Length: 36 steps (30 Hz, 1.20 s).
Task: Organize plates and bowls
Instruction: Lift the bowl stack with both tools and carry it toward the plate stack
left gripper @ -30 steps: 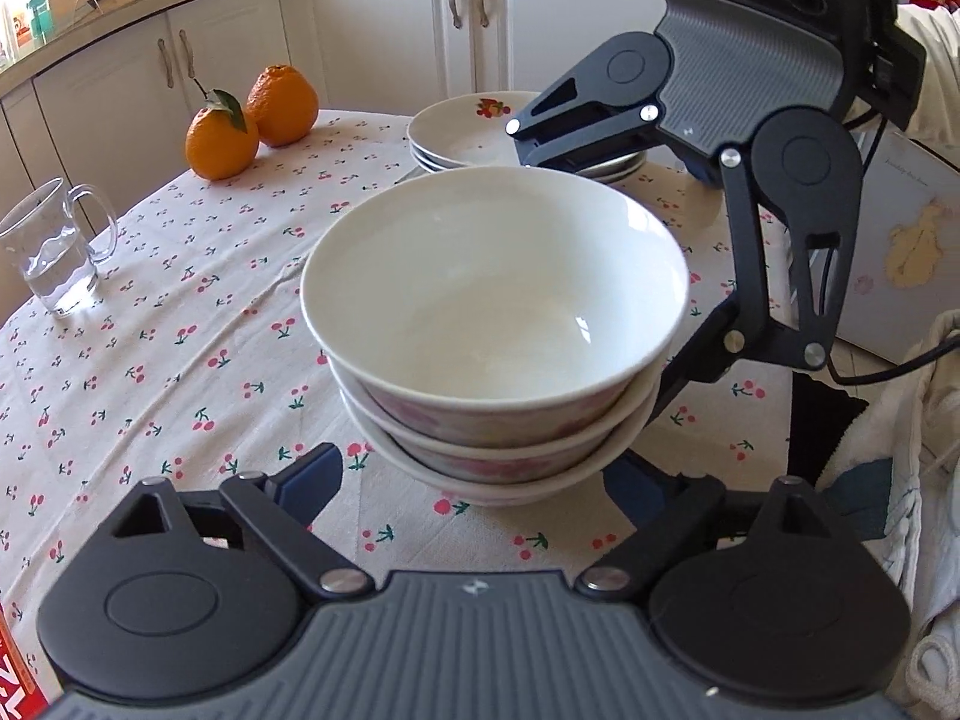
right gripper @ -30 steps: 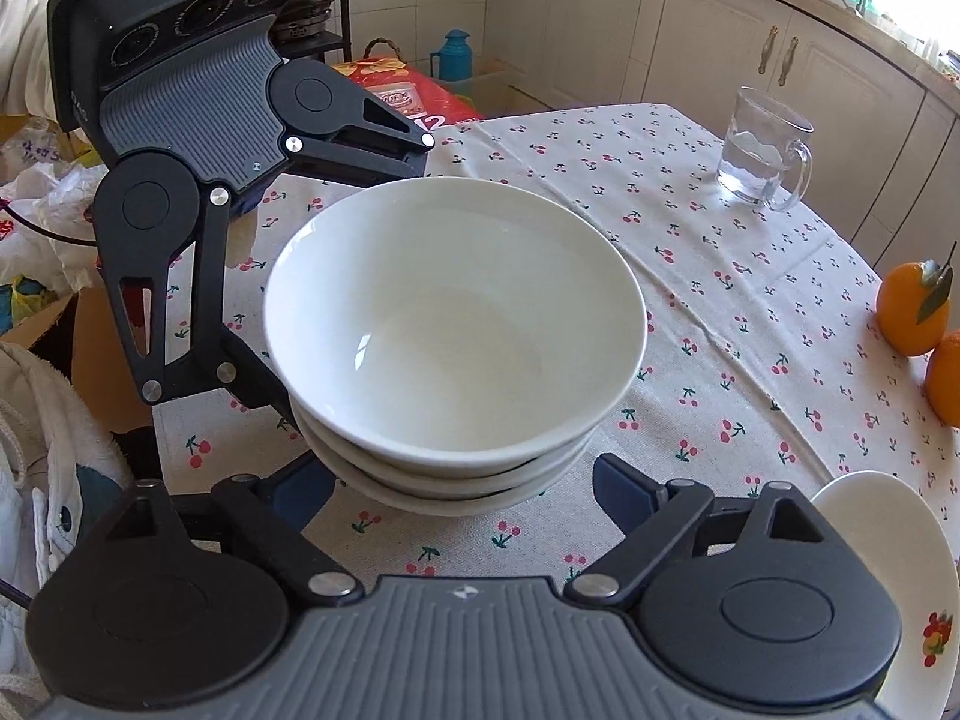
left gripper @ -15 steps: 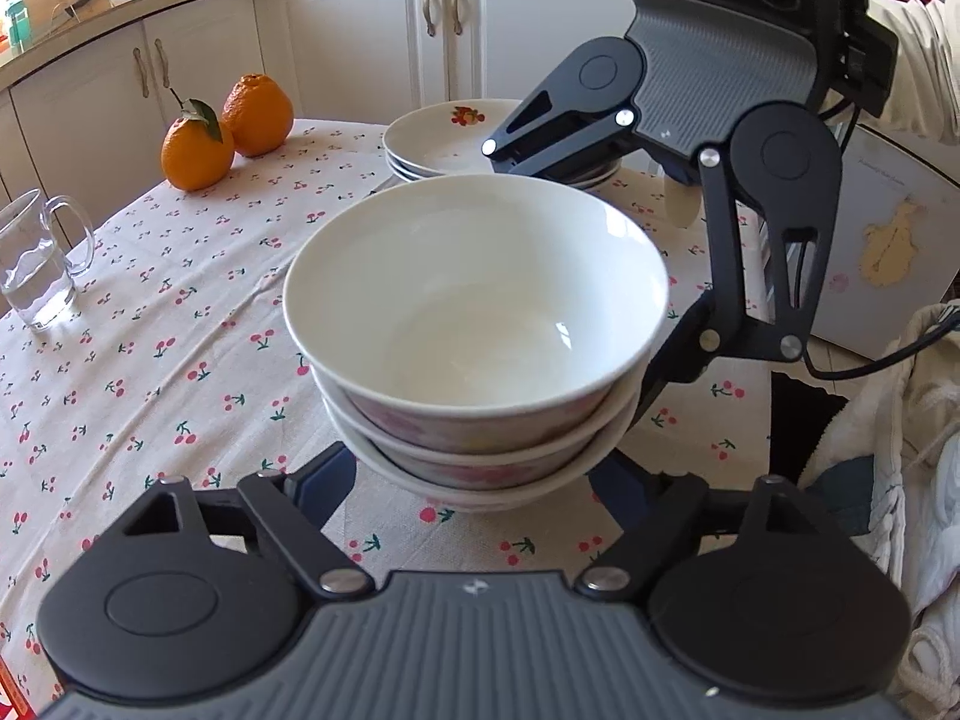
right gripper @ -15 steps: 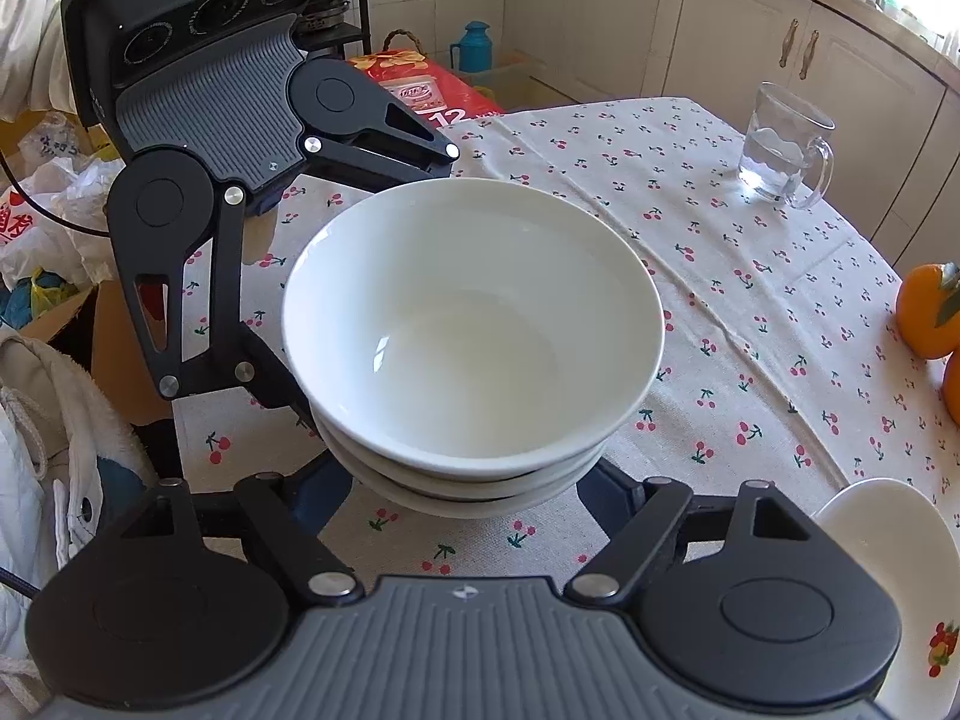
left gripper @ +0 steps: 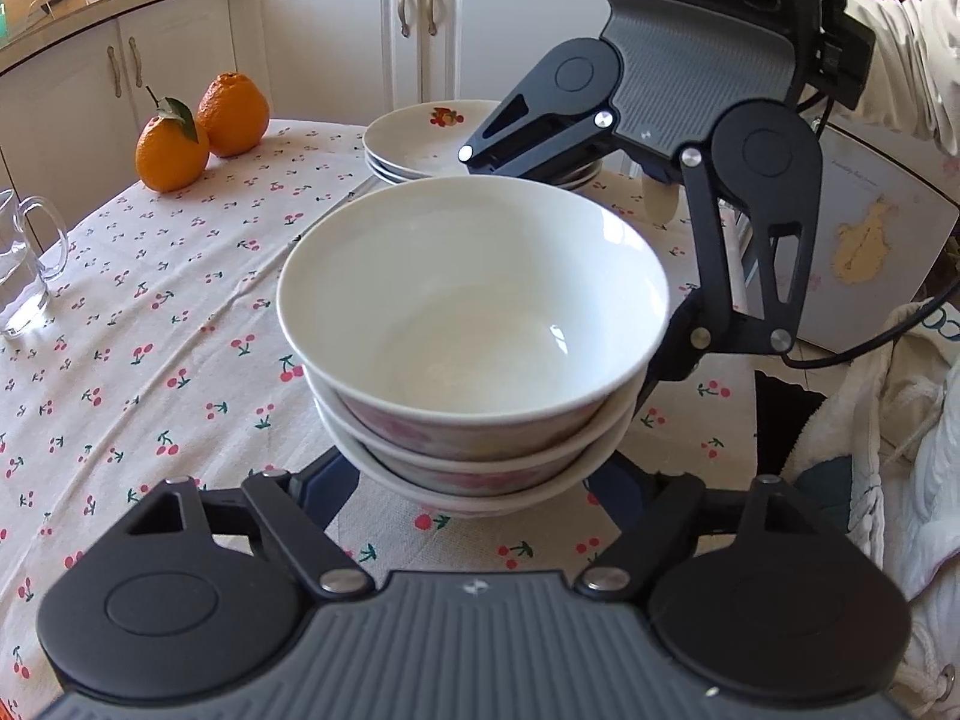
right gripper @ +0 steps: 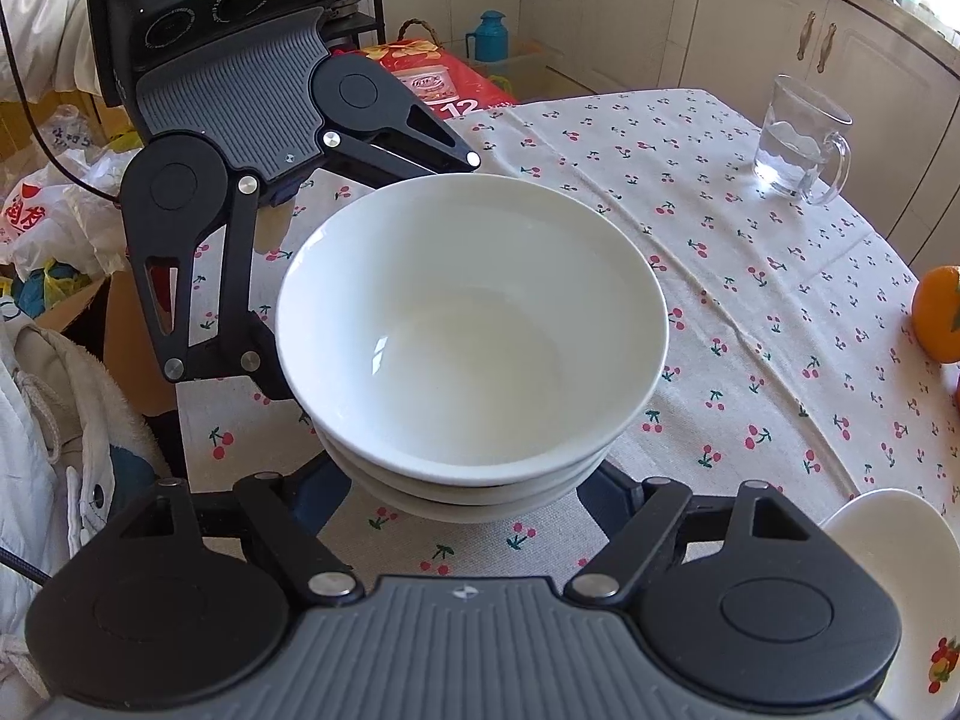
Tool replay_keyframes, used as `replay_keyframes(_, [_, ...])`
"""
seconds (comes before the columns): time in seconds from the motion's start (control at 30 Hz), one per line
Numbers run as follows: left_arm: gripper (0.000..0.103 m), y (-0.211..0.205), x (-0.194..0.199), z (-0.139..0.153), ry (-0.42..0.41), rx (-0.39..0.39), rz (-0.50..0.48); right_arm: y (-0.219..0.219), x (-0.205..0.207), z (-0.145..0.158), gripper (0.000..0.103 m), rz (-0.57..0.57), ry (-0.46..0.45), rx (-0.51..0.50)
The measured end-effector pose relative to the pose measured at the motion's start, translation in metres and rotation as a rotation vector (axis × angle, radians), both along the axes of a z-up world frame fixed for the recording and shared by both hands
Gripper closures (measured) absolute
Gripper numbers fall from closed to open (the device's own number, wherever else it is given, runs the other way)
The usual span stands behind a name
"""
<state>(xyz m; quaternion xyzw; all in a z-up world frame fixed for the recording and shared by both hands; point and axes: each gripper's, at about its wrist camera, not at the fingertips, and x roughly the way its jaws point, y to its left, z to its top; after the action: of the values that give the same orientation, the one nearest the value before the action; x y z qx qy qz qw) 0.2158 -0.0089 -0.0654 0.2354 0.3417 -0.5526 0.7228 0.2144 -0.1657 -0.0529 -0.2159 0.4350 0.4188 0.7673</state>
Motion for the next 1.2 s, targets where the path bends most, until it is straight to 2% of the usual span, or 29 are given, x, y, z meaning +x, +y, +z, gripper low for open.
replay_keyframes(0.23, [0.02, 0.001, 0.001, 0.0, 0.009, -0.001, -0.01, 0.005, 0.0, -0.002, 0.018, 0.03, -0.014, -0.037])
replay_keyframes(0.8, [0.021, -0.004, -0.005, 0.008, 0.006, 0.006, 0.015, 0.0, 0.0, 0.001, 0.019, 0.02, 0.012, -0.003])
replay_keyframes(1.2, [0.02, -0.049, 0.0, 0.035, -0.044, -0.021, 0.001, -0.037, -0.005, 0.03, 0.019, -0.001, -0.046, 0.004])
